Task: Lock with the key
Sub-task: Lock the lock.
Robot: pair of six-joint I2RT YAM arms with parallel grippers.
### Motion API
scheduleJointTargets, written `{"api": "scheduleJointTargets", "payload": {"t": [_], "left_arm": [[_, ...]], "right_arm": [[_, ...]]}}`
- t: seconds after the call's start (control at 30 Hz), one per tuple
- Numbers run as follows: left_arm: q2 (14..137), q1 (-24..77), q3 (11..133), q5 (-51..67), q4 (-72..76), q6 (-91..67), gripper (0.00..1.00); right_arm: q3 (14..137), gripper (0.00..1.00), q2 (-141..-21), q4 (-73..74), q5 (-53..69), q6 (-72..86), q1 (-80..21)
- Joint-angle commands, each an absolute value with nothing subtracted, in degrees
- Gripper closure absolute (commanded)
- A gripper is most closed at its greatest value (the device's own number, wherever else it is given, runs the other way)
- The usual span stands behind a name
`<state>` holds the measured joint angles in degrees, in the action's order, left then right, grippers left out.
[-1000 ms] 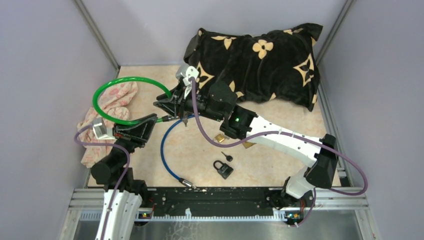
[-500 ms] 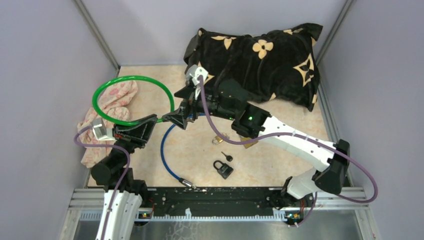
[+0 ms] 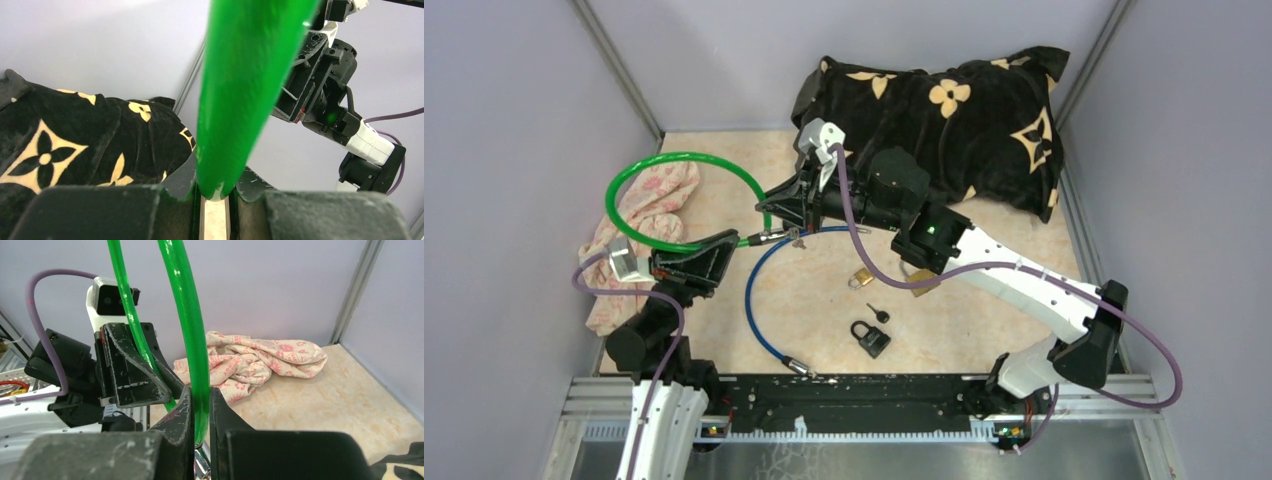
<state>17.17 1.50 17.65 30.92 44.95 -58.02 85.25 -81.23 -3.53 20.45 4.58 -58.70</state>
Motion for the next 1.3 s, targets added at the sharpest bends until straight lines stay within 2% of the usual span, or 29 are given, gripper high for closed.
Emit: {"api": "scheduleJointTargets", "payload": {"t": [0.0, 0.37, 0.43, 0.53, 0.6, 0.63, 1.0, 1.27], "left_arm": [[16.3, 1.2, 18.6, 28.4, 49.8, -59.4, 1.00], [16.4, 1.2, 19.0, 27.4, 50.8, -60.9, 1.00], [16.6, 1.3, 18.8, 28.0, 50.7, -59.8, 1.00], [16.4, 1.2, 18.6, 29.8, 51.1, -58.5, 1.00], [16.4, 1.2, 18.5, 30.8, 51.7, -58.0, 1.00], [16.4, 1.2, 18.5, 31.0, 51.7, -57.9, 1.00], [16.3, 1.4, 18.3, 31.8, 51.5, -58.4, 1.00], [16.5, 1.4, 18.2, 32.3, 51.3, -59.8, 1.00]], "right_arm": [[85.1, 1.00, -82.3, -2.7, 26.5, 5.9, -59.0], [76.1, 0.99, -80.2, -5.0, 33.7, 8.7, -55.5], [76.4, 0.65, -79.8, -4.7, 34.5, 8.3, -55.3], [76.7, 0.25, -78.3, -4.6, 34.2, 7.1, -55.3], [76.6, 0.06, -77.5, -3.6, 32.8, 5.8, -55.2], [76.6, 0.02, -77.1, -3.1, 32.4, 5.2, -55.2], [75.2, 0.03, -79.3, -5.9, 34.8, 1.4, -54.2], [79.2, 0.37, -83.7, -8.3, 42.8, 0.3, -54.3]]}}
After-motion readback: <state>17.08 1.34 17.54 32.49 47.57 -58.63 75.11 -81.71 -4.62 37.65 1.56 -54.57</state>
